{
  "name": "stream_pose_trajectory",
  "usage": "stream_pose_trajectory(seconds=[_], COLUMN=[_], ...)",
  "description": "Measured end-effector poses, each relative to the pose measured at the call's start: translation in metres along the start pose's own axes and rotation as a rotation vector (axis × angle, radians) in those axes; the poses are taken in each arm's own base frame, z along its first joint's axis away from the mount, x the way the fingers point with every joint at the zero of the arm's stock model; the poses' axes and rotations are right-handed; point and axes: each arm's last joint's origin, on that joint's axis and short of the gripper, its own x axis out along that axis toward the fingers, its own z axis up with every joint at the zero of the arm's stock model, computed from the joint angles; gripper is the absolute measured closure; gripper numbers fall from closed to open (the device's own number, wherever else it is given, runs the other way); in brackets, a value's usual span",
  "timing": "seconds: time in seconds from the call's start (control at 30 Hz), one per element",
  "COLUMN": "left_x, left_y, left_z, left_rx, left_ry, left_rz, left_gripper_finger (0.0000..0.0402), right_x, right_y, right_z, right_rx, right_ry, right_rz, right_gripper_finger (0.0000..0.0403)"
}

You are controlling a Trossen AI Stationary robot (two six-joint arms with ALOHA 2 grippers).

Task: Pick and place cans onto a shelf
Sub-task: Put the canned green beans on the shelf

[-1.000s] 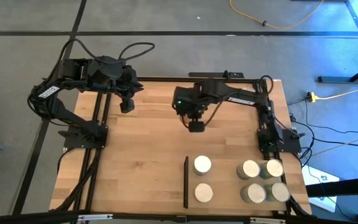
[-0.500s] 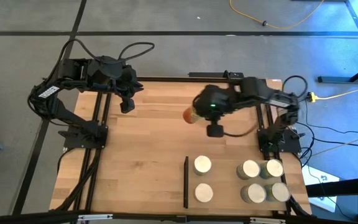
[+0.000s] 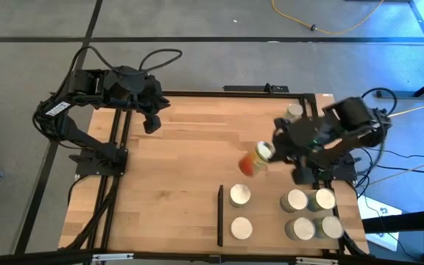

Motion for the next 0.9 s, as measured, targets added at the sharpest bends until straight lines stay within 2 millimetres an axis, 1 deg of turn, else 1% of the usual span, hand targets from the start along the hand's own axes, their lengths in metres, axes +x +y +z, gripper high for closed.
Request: stream_pose_trajectory(seconds=[0.2, 0.43, 0.53, 0.67, 0.9], left_x=[0.002, 0.007, 0.010, 0.019, 0.035], left_y=[-0.001, -0.002, -0.003, -0.006, -0.011], left_z=[0.001, 0.002, 0.003, 0.006, 0.008], left_rx=[-0.066, -0.115, -0.115, -0.111, -0.096], left_ry=[0.003, 0.014, 0.016, 0.033, 0.081], left_rz=[0.001, 0.003, 0.004, 0.006, 0.013], left_gripper_finger=[0.0359, 0.0359, 0.0359, 0.0359, 0.0359], right_x=[-0.004, 0.003, 0.011, 0.023, 0.045], right_y=[0.030, 0.059, 0.067, 0.074, 0.078], right_z=[-0.024, -0.036, -0.040, -0.039, -0.045], right_rx=[0.011, -0.017, -0.032, -0.054, -0.028], right_ry=[0.075, 0.154, 0.187, 0.168, 0.228], right_rz=[0.146, 0.243, 0.249, 0.268, 0.269], right_gripper_finger=[0.0403, 0.0403, 0.0403, 0.0403, 0.0403])
